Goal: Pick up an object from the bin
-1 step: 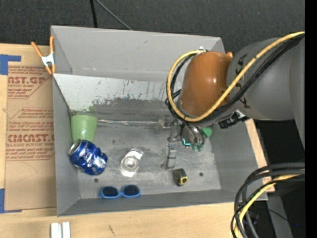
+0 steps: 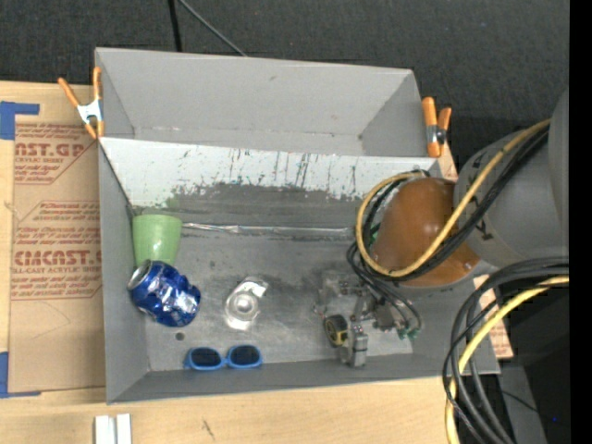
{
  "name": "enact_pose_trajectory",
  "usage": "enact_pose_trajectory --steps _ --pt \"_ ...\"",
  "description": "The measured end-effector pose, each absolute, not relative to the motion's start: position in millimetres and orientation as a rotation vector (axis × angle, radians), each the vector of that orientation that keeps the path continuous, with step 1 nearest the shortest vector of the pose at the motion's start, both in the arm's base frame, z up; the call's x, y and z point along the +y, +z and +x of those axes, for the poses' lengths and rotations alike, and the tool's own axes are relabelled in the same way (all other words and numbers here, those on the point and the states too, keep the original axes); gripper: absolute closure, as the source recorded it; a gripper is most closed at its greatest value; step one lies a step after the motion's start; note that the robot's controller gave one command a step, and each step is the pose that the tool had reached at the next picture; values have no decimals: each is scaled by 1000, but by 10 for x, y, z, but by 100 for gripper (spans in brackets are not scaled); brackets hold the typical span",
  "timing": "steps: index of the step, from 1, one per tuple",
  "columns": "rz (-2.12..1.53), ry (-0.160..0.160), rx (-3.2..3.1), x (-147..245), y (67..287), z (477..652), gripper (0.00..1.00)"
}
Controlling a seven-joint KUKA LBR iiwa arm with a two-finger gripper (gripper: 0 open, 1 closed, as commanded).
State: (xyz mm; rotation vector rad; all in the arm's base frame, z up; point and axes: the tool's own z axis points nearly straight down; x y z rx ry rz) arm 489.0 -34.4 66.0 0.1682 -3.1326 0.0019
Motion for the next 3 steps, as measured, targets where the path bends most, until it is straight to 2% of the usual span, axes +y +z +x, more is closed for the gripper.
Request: enact_pose_trajectory --steps 1,2,3 --pt "15 -2 -3143 -356 1003 4875 0" --pt "869 -2 -3020 -185 995 4855 0" --pt "1402 -3 -2810 -252 687 4919 0"
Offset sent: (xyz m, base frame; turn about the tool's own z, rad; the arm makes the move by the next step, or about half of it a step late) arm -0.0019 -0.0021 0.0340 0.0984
